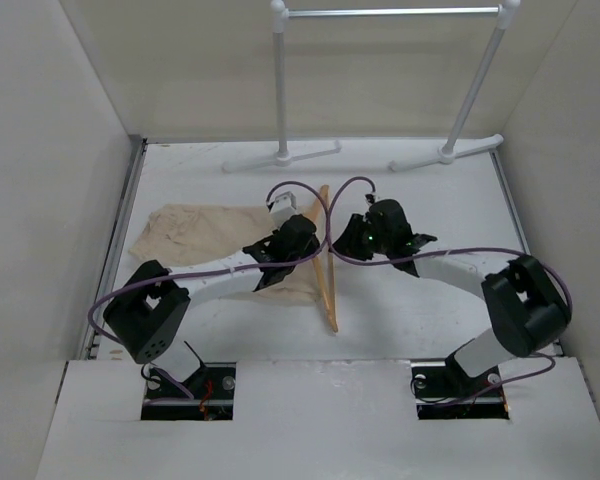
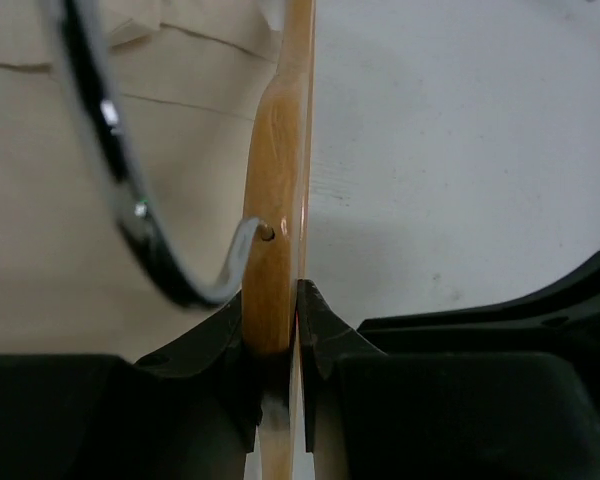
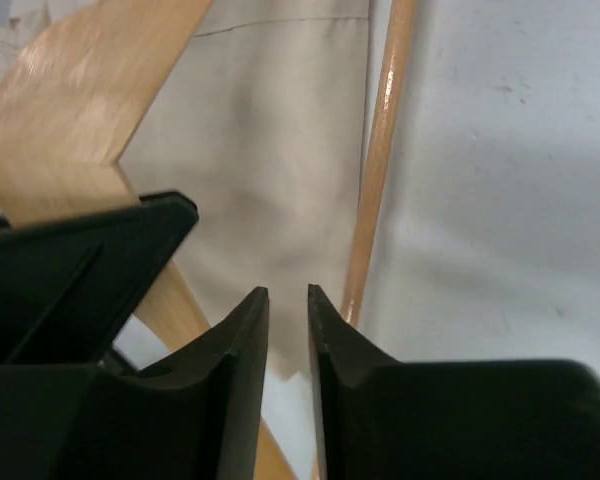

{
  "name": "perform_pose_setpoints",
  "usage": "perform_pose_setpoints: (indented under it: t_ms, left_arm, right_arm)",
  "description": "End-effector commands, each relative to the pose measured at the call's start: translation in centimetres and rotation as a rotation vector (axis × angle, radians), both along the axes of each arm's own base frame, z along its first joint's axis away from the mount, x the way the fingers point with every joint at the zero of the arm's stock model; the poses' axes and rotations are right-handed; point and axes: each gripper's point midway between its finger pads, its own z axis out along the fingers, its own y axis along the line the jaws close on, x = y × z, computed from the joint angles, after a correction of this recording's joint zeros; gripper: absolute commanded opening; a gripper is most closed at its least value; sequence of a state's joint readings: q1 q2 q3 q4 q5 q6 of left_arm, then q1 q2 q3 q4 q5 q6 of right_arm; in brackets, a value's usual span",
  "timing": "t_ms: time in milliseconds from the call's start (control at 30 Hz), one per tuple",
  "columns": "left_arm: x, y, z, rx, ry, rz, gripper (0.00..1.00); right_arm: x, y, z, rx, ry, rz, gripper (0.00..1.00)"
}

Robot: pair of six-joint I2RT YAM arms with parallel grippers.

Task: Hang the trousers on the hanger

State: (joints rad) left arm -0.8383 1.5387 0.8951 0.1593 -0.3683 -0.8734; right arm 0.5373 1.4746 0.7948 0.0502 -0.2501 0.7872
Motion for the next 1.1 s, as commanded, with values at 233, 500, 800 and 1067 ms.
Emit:
perform_pose_setpoints:
  t_ms: [233,500,800,1067]
  left_arm:
    - [0.5,1.5,-1.3,-0.088,0.018,0.056,0.01]
    - [0.4,0.6,-1.6,-0.091,0.040,0.020,0.02]
    - [-0.6,-1.4,-2.4,-0.106,0.075,-0.058,0.02]
    - [-1.1,0.0,-1.7,-0.122,0.064,-0.046,0.02]
  right_arm:
    - [4.7,3.6,-1.8,-0.023,-0.094,-0.039,0.48]
    - [3.8,5.8,-4.4,-0.039,-0.026,0.014,0.49]
    - [3.9,3.8,-1.1,-0.164,-0.132,-0.037,0.58]
    - [2.9,3.2,1.9,-0.154,-0.179,-0.040,0.56]
